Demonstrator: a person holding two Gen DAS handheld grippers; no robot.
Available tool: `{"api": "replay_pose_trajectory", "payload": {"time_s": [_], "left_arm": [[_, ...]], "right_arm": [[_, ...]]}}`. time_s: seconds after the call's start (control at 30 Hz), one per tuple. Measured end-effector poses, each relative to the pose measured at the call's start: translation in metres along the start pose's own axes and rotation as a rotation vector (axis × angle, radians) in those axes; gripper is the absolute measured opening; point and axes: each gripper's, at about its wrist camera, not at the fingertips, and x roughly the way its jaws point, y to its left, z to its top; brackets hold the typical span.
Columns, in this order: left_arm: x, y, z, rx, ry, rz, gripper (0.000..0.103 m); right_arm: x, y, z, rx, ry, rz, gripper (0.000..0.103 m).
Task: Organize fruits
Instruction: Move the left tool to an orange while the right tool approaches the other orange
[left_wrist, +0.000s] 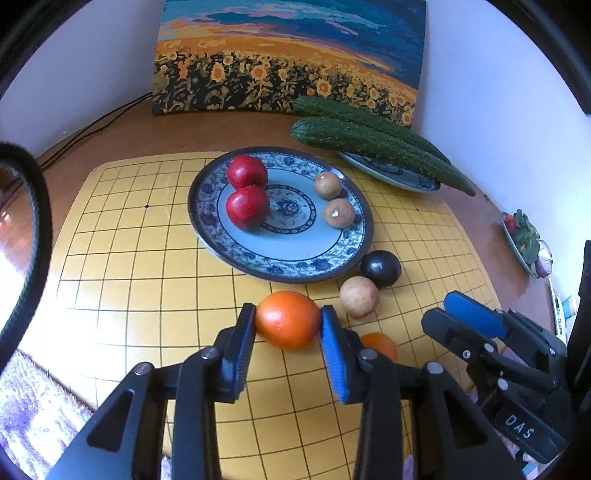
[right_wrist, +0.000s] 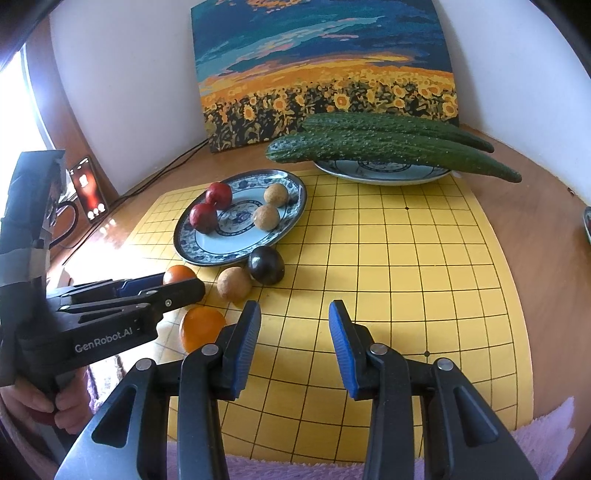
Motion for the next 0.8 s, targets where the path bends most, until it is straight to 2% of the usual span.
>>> {"api": "replay_pose_trajectory", "payload": {"time_s": [0.37, 0.8], "left_arm": [[-0.020, 0.013, -0.007, -0.006, -0.019, 0.022, 0.037], [-0.034, 0.033, -0.021, -0.040, -0.029, 0.008, 0.037]], "right_arm": [[-0.009, 0.019, -0.002, 0.000, -0.009, 0.020, 0.040], [-0.004, 0.049, -0.015, -0.044, 0.018, -0.003, 0.040]]}}
